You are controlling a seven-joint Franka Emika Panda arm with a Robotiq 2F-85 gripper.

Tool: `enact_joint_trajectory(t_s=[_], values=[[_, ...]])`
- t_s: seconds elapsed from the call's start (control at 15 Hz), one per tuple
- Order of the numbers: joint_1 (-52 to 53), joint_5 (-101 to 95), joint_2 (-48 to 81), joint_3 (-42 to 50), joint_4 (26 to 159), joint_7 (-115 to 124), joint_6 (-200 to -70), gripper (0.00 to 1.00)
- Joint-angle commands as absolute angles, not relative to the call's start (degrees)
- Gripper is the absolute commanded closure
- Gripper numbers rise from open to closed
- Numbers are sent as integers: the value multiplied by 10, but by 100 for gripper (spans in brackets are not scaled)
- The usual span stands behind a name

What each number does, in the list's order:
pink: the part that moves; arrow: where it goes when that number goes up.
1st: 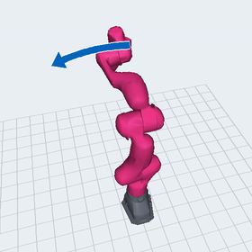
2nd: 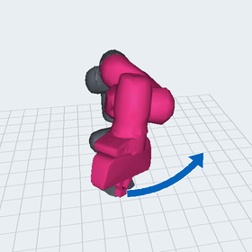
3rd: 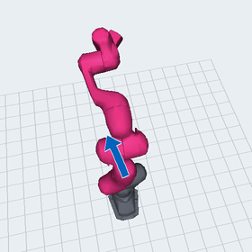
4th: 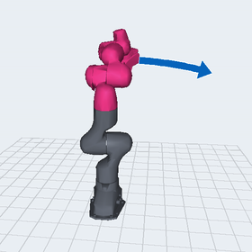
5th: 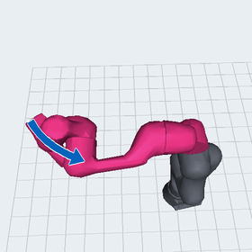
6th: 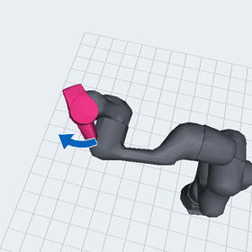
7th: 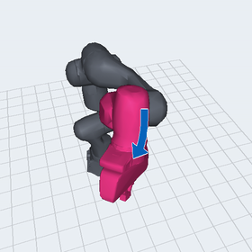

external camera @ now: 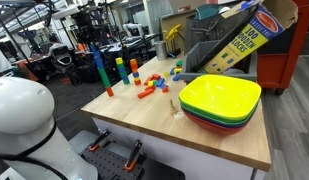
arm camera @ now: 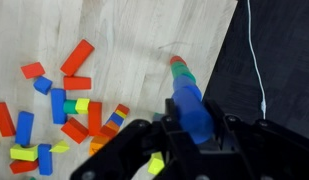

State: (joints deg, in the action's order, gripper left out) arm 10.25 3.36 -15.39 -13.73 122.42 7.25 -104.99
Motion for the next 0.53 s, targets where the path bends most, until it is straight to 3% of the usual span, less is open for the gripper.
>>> enact_joint_trajectory(t_s=[0.0,0.47], values=[[105,35,-154,-136,1219,87,-1037,92],[105,38,-154,-135,1220,88,-1041,92]])
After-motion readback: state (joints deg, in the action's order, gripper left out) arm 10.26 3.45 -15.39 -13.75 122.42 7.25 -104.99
